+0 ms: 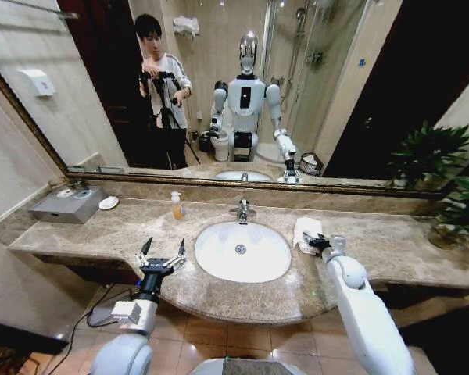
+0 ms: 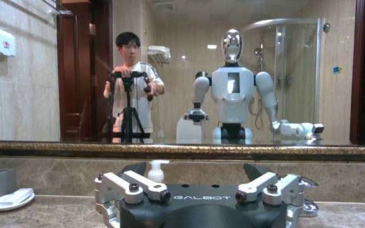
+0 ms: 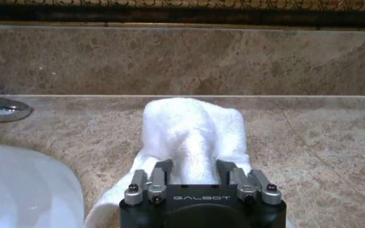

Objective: Pick up the towel from the sink counter and wipe the mirror surface.

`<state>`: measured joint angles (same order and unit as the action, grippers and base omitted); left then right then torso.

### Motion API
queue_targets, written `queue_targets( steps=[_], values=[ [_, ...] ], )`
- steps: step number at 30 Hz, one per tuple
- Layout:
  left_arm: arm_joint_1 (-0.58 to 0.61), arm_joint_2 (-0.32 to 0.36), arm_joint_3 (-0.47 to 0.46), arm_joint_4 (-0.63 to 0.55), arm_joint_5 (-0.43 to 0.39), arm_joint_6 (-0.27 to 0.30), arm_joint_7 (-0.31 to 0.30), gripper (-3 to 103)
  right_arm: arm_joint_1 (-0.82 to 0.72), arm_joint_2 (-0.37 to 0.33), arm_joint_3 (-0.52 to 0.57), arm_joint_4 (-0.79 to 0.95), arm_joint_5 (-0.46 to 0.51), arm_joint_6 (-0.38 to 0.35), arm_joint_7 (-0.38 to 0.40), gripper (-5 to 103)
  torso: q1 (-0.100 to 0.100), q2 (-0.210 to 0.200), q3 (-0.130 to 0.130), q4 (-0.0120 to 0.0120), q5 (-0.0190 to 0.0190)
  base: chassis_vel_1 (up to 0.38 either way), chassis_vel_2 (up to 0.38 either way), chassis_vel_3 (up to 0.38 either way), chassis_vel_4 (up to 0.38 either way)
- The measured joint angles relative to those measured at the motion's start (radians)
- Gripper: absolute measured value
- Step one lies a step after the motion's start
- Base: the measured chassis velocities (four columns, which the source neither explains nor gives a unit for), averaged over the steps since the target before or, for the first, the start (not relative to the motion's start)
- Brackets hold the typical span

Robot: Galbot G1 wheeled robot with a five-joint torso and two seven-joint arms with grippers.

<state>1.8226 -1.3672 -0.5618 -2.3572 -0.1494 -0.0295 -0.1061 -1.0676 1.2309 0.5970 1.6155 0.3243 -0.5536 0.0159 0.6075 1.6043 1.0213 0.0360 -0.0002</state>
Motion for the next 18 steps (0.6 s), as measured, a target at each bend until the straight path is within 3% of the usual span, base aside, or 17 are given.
queue_targets(
  steps=[1,4,6,9,14,18],
  values=[
    [0.0,0.0,0.0,0.0,0.0,0.0,0.0,100,0.0,0.0,0.0,0.0,0.0,0.0,0.0,50,0.0,0.0,0.0,0.0,0.0,0.0,0.0,0.0,0.0],
    [0.0,0.0,0.0,0.0,0.0,0.0,0.0,100,-0.013,0.0,0.002,0.006,-0.005,0.012,-0.006,33,0.0,0.0,0.0,-0.0001,0.0,0.0,0.0,0.0,0.0],
    [0.0,0.0,0.0,0.0,0.0,0.0,0.0,100,-0.015,0.002,0.004,0.008,-0.005,0.017,-0.006,33,0.0,0.0,0.0,-0.0002,0.0,0.0,0.0,0.0,0.0],
    [0.0,0.0,0.0,0.0,0.0,0.0,0.0,100,-0.023,0.008,0.004,0.018,-0.004,0.05,0.008,19,0.0,0.0,0.0,-0.0001,0.0002,0.0,0.0,0.0,0.0],
    [0.0,0.0,0.0,0.0,0.0,0.0,0.0,100,-0.035,0.018,-0.002,0.044,-0.002,0.106,0.034,13,0.0,0.0,0.0,-0.0001,0.0003,0.0,0.0,0.0,0.0],
    [0.0,0.0,0.0,0.0,0.0,0.0,0.0,100,-0.083,0.054,-0.008,0.152,-0.011,0.253,0.045,13,0.0,0.0,0.0,-0.0001,0.0002,0.0,0.0,0.0,0.0]
  ],
)
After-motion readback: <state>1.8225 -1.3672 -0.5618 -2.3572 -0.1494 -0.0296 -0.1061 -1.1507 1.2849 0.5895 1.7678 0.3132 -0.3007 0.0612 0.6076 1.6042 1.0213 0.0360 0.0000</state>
